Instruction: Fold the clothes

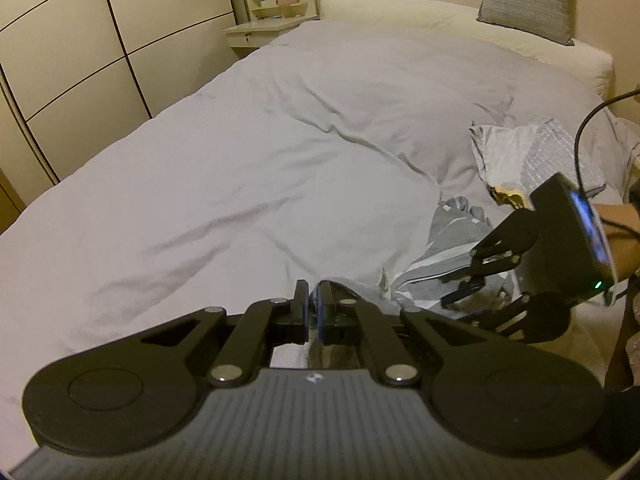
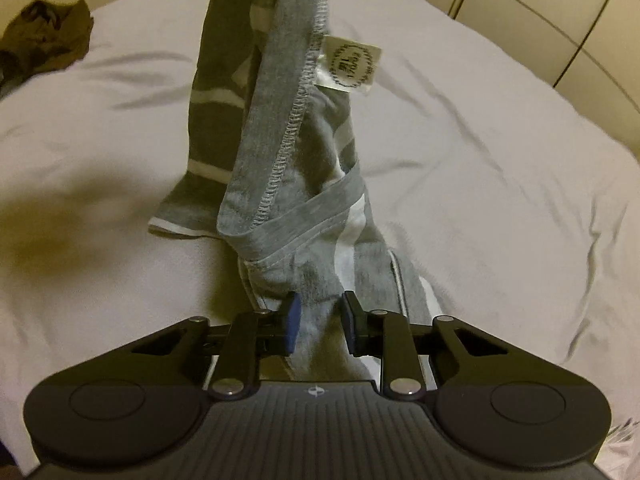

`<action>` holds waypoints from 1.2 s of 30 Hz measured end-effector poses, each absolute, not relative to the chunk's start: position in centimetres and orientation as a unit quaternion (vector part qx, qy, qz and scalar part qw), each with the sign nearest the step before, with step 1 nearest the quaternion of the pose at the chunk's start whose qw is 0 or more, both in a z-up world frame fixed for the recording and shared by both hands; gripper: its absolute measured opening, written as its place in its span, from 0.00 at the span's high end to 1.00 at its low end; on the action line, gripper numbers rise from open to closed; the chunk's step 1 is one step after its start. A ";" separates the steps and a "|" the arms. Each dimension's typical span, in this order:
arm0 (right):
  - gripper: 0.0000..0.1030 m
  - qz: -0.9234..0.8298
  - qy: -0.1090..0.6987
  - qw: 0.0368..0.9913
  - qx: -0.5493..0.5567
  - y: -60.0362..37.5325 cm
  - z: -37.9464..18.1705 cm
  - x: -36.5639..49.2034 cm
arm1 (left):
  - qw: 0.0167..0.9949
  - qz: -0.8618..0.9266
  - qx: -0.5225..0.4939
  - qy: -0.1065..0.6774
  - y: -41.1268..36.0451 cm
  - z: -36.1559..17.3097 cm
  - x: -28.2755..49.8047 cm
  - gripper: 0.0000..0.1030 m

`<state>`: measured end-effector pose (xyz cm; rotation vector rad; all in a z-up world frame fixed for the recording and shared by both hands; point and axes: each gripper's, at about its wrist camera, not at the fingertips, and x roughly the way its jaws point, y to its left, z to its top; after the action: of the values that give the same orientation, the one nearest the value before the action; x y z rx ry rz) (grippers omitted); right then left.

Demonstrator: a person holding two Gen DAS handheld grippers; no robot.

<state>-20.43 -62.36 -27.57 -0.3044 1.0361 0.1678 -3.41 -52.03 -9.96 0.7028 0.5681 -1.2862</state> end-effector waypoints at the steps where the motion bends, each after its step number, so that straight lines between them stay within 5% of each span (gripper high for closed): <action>1: 0.47 0.078 0.492 0.852 -0.160 -62.4 -27.7 -20.6 | 0.707 -0.578 0.317 0.255 -52.0 -10.0 -3.3 0.99; 2: 0.45 0.076 0.491 0.850 -0.177 -62.3 -28.0 -20.9 | 0.707 -0.578 0.316 0.256 -52.0 -10.1 -3.2 0.99; 4: 0.57 0.078 0.498 0.843 -0.188 -62.8 -28.8 -21.0 | 0.708 -0.576 0.317 0.257 -52.1 -10.2 -3.2 0.99; 5: 0.69 0.078 0.504 0.840 -0.187 -63.1 -29.2 -21.0 | 0.709 -0.575 0.317 0.259 -52.1 -10.4 -3.1 0.99; 6: 0.99 0.078 0.509 0.839 -0.176 -63.7 -29.3 -20.9 | 0.710 -0.573 0.317 0.260 -52.1 -10.5 -3.1 0.99; 15: 1.00 0.007 0.441 0.897 -0.043 -72.1 -20.2 -23.0 | 0.730 -0.559 0.315 0.236 -54.0 -8.6 -2.7 0.99; 26: 1.00 -0.163 0.284 0.945 0.016 -79.1 -0.8 -36.1 | 0.702 -0.641 0.301 0.074 -59.5 1.0 -7.6 0.99; 30: 1.00 -0.206 0.286 0.936 0.010 -75.9 -1.2 -38.1 | 0.671 -0.676 0.302 0.036 -59.4 2.2 -9.3 0.99; 35: 0.97 -0.176 0.343 0.922 0.021 -70.6 -9.7 -34.6 | 0.646 -0.693 0.319 0.038 -58.4 1.7 -10.5 0.99; 36: 0.89 -0.165 0.354 0.920 0.015 -69.8 -11.5 -33.4 | 0.646 -0.692 0.320 0.040 -58.5 1.6 -10.5 0.99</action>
<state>-33.40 -69.84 -11.50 0.0306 0.7274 -0.3399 -10.54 -58.50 1.60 0.7288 0.0902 -1.5755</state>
